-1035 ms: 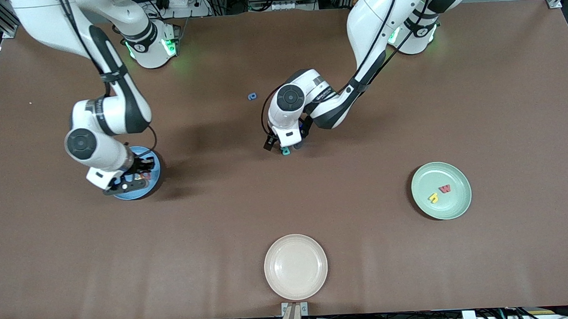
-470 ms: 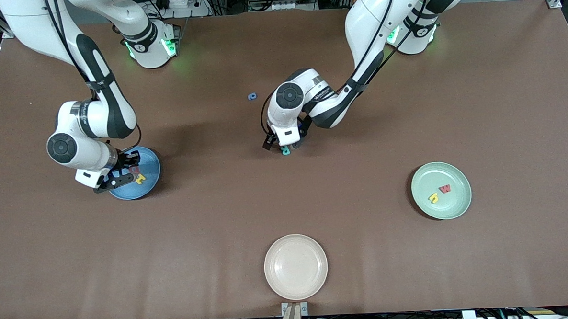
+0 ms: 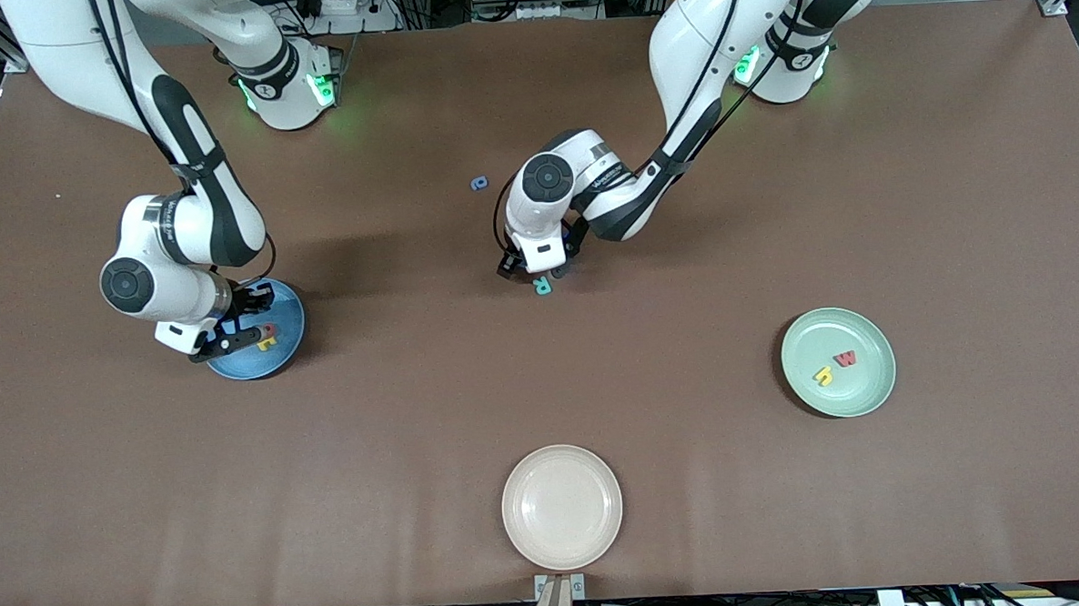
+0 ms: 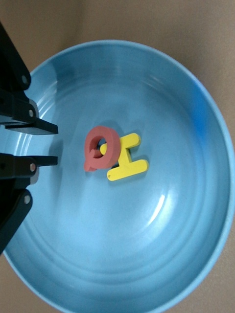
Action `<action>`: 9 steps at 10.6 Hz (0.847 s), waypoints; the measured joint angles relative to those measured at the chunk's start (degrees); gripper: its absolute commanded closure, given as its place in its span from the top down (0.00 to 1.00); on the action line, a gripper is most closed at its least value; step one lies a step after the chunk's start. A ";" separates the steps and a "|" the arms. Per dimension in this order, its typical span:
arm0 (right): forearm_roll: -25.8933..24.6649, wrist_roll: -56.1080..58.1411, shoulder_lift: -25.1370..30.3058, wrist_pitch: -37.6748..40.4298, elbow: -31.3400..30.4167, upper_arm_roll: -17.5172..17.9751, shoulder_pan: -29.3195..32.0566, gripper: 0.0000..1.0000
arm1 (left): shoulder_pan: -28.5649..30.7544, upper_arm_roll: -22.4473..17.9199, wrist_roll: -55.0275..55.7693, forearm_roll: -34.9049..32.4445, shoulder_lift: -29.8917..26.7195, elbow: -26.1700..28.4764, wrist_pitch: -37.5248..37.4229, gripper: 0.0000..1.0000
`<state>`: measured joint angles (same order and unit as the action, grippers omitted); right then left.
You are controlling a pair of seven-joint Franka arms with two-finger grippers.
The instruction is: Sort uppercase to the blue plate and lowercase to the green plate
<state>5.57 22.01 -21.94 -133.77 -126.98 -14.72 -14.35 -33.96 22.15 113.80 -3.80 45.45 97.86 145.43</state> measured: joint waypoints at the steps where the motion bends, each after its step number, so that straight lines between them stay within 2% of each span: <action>1: 0.24 0.00 0.00 0.42 0.07 0.00 -0.01 0.55 | 0.02 -0.10 0.00 0.00 0.00 -0.06 0.51 0.35; 2: 1.20 -0.01 0.01 2.00 0.52 0.02 -0.05 0.61 | 0.02 -0.15 0.00 -0.01 -0.01 -0.22 0.75 0.10; 3: 2.65 0.00 0.04 5.26 1.78 0.07 -0.11 0.61 | 0.02 -0.15 0.00 -0.01 -0.01 -0.22 0.76 0.00; 6: 7.05 -1.00 0.63 13.52 6.56 0.95 -0.32 0.61 | 0.00 -0.24 0.00 -0.02 -0.20 -0.32 0.76 0.00; 9: 7.83 -12.87 1.85 13.70 7.06 5.73 -1.77 0.62 | 0.17 -1.45 -0.48 -0.82 -0.35 -1.06 0.97 0.00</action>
<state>13.40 9.14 -20.09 -120.07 -119.92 -8.99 -16.12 -33.79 20.70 113.32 -4.63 45.10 96.79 146.39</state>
